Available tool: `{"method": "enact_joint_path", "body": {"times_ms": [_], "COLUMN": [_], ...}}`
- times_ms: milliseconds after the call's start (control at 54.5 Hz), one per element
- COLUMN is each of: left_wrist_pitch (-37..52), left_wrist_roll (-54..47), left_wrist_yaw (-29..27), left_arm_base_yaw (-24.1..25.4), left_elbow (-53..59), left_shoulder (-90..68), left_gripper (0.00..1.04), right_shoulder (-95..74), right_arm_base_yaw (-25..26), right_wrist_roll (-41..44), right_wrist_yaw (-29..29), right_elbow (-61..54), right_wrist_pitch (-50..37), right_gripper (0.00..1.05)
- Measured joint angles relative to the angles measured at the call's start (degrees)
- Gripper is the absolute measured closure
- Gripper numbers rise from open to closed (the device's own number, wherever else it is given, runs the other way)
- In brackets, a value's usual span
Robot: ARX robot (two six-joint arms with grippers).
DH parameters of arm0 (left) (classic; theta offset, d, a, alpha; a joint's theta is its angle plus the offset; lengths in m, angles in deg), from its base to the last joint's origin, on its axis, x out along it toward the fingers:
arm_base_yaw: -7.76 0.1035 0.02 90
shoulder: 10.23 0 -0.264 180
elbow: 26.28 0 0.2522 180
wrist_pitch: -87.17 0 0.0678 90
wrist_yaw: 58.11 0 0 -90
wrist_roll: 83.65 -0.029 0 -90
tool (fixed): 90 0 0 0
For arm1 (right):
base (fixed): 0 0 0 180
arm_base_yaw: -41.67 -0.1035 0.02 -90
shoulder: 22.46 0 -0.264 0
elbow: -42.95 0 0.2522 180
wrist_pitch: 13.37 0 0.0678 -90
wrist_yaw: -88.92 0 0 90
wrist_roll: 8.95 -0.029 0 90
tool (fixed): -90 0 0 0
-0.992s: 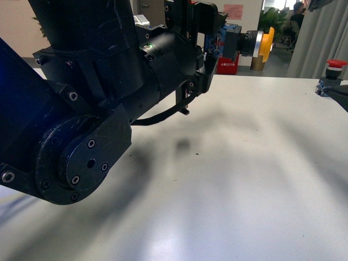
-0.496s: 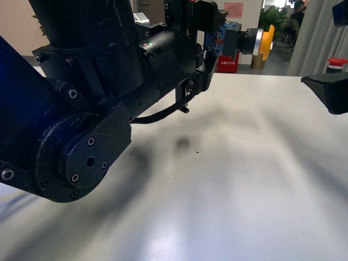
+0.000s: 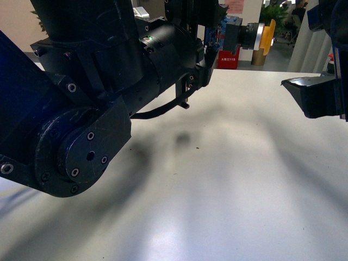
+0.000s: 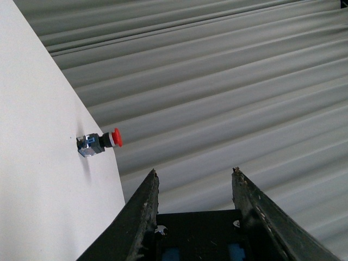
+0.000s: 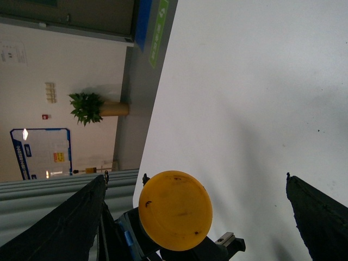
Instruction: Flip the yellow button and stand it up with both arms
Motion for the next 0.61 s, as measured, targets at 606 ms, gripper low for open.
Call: {"method": "enact_joint_path", "body": {"times_ms": [606], "left_wrist_pitch": [0.0], "left_wrist_roll": [0.0], "left_wrist_yaw": [0.0], "left_arm_base_yaw": [0.0], "left_elbow": [0.0], "left_shoulder": [0.0], "left_gripper": [0.7], "right_shoulder": [-2.49], "right_arm_base_yaw": [-0.59], "right_wrist_roll": [-0.72], "right_wrist_yaw": [0.68], "right_elbow": [1.62], "right_wrist_pitch": [-0.83], "right_gripper": [0.07]}}
